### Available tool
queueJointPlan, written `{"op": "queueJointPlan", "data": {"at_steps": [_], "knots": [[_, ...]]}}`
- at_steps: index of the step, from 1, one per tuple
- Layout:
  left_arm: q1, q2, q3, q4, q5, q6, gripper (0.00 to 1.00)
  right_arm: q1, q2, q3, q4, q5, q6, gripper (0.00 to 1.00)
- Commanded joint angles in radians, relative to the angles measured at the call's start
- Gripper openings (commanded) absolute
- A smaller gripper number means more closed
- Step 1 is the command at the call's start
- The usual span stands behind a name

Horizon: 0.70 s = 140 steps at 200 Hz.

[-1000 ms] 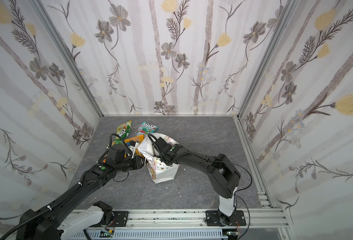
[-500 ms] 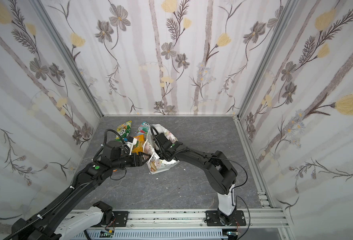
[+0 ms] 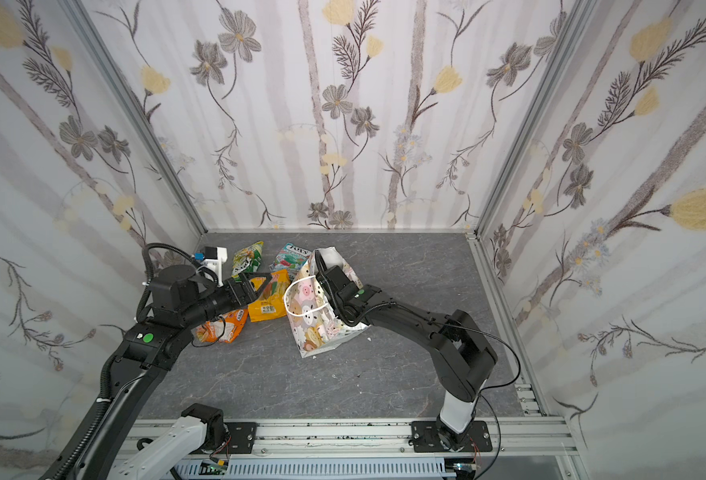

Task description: Take the snacks out of the paper bag

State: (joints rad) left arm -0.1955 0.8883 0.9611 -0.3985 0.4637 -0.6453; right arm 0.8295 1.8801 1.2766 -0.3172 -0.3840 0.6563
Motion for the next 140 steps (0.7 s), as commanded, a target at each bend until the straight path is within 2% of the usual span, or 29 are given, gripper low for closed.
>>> {"op": "queueJointPlan", "data": {"at_steps": [1, 28, 53, 68, 95, 118, 140], "knots": [[0.074, 0.064, -0.086, 0.131, 0.17, -0.18, 0.89, -0.024, -0.042, -0.015, 0.015, -0.051, 0.027, 0.52], [0.068, 0.19, -0.201, 0.371, 0.346, -0.297, 0.91, -0.022, -0.075, -0.026, 0.033, -0.077, 0.046, 0.52], [0.064, 0.242, -0.307, 0.644, 0.398, -0.437, 0.93, -0.015, -0.075, -0.026, 0.061, -0.115, 0.059, 0.52], [0.062, 0.27, -0.328, 0.72, 0.401, -0.482, 0.92, -0.008, -0.07, -0.02, 0.074, -0.135, 0.06, 0.51], [0.058, 0.329, -0.354, 0.811, 0.4, -0.546, 0.74, -0.007, -0.071, -0.013, 0.104, -0.165, 0.082, 0.5], [0.057, 0.368, -0.381, 0.902, 0.402, -0.604, 0.5, 0.024, -0.066, -0.014, 0.126, -0.209, 0.092, 0.5], [0.056, 0.391, -0.395, 0.922, 0.408, -0.613, 0.28, 0.024, -0.077, -0.013, 0.118, -0.19, 0.099, 0.53]]}}
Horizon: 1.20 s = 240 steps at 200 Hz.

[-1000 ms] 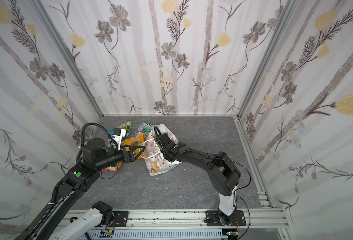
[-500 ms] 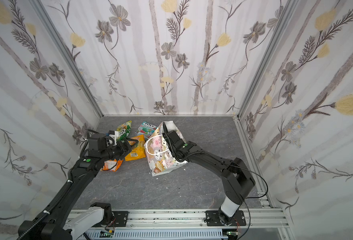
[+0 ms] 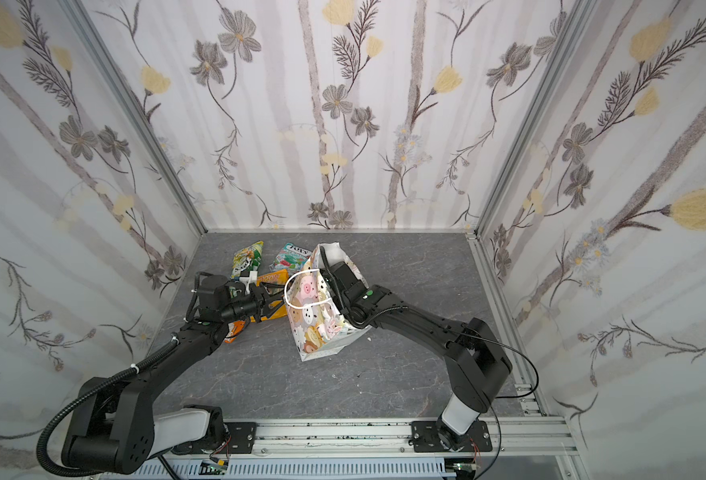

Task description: Take the snacks out of the paper bag

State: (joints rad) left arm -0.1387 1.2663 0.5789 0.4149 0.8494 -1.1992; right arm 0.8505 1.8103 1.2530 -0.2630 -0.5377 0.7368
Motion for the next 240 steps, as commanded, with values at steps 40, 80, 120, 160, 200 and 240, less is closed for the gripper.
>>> {"op": "queueJointPlan", "data": {"at_steps": [40, 80, 120, 160, 200, 240], "knots": [[-0.002, -0.027, -0.014, -0.001, 0.009, 0.012, 0.0, -0.014, -0.043, 0.036, 0.061, 0.035, 0.035, 0.62], [-0.011, -0.035, -0.012, -0.054, 0.01, 0.051, 0.0, -0.05, -0.058, 0.062, 0.059, 0.149, 0.03, 0.7], [-0.063, -0.01, 0.019, -0.042, 0.02, 0.052, 0.0, -0.051, 0.023, 0.111, 0.147, 0.181, 0.022, 0.76], [-0.091, 0.047, 0.03, -0.005, 0.009, 0.046, 0.0, -0.029, 0.13, 0.09, 0.274, 0.091, 0.064, 0.78], [-0.089, 0.095, 0.029, 0.08, 0.012, 0.012, 0.0, 0.009, 0.143, -0.005, 0.366, 0.016, 0.116, 0.53], [-0.08, 0.11, 0.037, 0.089, 0.002, 0.006, 0.0, -0.005, 0.091, -0.023, 0.353, 0.043, 0.121, 0.08]]}}
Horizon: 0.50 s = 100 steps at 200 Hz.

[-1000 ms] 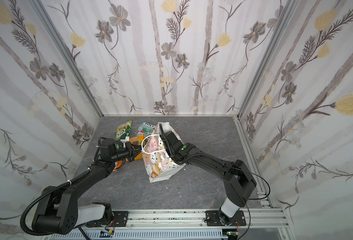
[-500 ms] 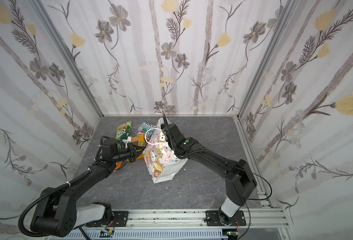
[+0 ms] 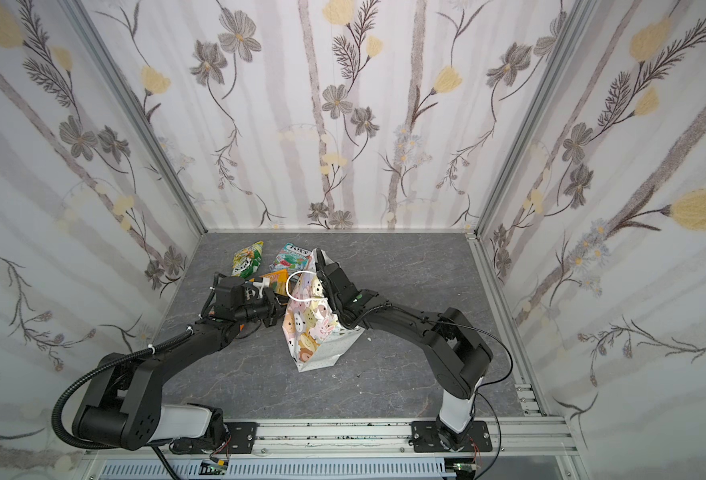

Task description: Take the snacks out of the paper bag

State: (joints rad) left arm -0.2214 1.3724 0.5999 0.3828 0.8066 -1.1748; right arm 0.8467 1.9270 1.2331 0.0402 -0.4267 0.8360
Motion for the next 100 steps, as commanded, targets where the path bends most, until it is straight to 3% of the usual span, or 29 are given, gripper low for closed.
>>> {"op": "queueJointPlan", "data": {"at_steps": [1, 9, 58, 100], "knots": [[0.002, 0.004, 0.016, 0.12, 0.046, -0.018, 0.0, -0.001, -0.029, -0.003, 0.049, -0.068, 0.021, 0.07], [0.004, 0.004, 0.017, 0.109, 0.042, -0.009, 0.0, -0.006, -0.04, -0.004, 0.038, -0.062, 0.021, 0.0], [0.038, -0.007, 0.019, -0.085, -0.058, 0.125, 0.0, -0.045, -0.136, -0.016, -0.047, -0.024, -0.001, 0.0], [0.06, 0.074, 0.006, -0.032, -0.043, 0.134, 0.0, -0.067, -0.228, -0.027, -0.142, 0.023, -0.031, 0.0]]}}
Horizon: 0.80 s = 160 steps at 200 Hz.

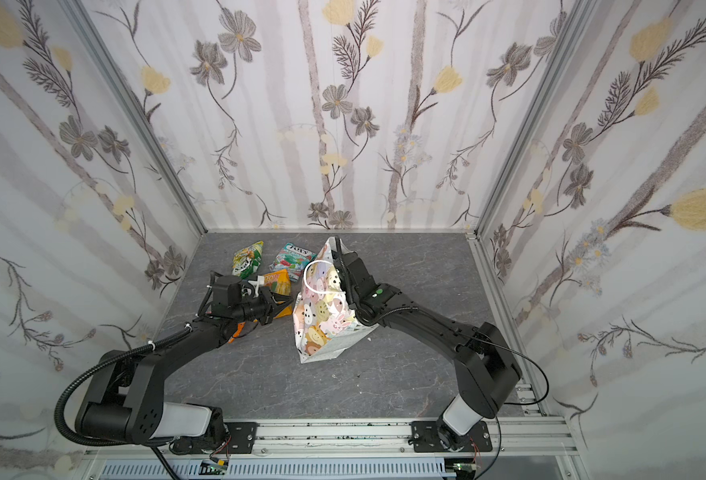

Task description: Take the snacks out of the paper bag

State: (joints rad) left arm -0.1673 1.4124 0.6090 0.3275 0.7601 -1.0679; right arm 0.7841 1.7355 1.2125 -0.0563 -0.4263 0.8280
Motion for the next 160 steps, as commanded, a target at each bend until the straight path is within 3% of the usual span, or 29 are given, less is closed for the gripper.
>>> {"op": "queueJointPlan", "data": {"at_steps": [1, 31, 63, 84, 115, 160], "knots": [[0.006, 0.035, -0.003, 0.028, 0.006, 0.027, 0.0, -0.006, -0.038, -0.007, -0.048, 0.024, -0.023, 0.0], [0.006, 0.04, -0.027, 0.236, 0.084, -0.058, 0.01, -0.017, -0.054, -0.014, -0.117, 0.079, -0.057, 0.0], [-0.024, -0.071, -0.04, 0.221, 0.073, -0.037, 0.61, -0.019, -0.038, 0.003, -0.157, 0.087, -0.083, 0.0], [-0.061, -0.134, -0.046, 0.195, 0.065, 0.0, 0.78, -0.017, -0.032, 0.018, -0.143, 0.059, -0.084, 0.0], [-0.098, -0.103, -0.025, 0.176, 0.067, -0.014, 0.79, -0.014, -0.023, 0.039, -0.121, 0.041, -0.073, 0.02], [-0.17, 0.048, -0.006, 0.482, 0.174, -0.196, 0.55, -0.006, -0.005, 0.045, -0.123, 0.039, -0.071, 0.01]]}}
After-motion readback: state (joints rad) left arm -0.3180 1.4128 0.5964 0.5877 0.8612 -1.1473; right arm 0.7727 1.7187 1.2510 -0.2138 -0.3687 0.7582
